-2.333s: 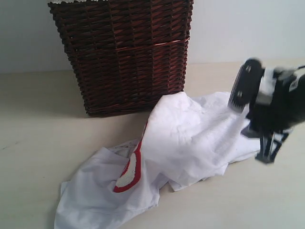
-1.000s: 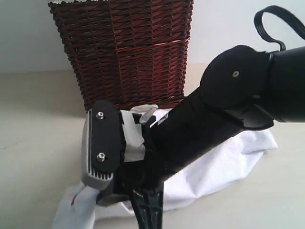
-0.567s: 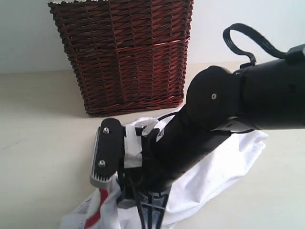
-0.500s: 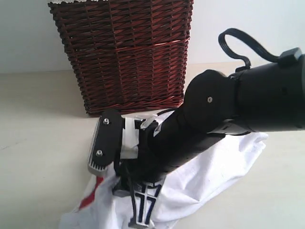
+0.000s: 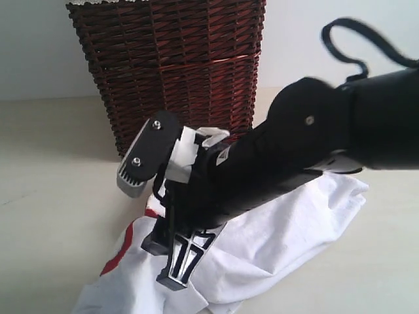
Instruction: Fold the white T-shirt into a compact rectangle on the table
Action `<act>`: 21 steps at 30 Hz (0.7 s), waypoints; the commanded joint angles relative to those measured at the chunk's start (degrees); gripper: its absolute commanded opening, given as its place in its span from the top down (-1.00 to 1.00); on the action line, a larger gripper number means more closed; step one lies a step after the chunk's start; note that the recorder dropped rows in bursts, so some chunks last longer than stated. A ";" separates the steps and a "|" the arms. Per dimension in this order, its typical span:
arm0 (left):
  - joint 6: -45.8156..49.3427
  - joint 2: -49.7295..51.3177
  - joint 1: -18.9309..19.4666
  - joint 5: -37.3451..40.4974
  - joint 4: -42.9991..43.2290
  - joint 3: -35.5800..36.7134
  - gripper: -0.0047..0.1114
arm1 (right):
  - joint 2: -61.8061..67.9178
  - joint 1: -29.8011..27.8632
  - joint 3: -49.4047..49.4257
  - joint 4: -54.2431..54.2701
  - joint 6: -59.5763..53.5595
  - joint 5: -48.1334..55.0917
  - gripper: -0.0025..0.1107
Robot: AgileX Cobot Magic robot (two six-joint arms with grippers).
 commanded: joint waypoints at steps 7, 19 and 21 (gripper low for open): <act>-0.16 -0.42 -0.20 0.29 -0.15 0.11 0.92 | -4.99 -0.38 4.25 -4.39 -3.19 23.36 -0.03; -0.16 -0.42 -0.20 0.29 -0.15 0.11 0.92 | 0.97 -0.38 14.07 17.94 -26.73 -6.31 0.01; -0.16 -0.42 -0.20 0.29 -0.15 0.11 0.92 | 3.35 -0.38 14.07 20.08 -28.42 -7.14 0.05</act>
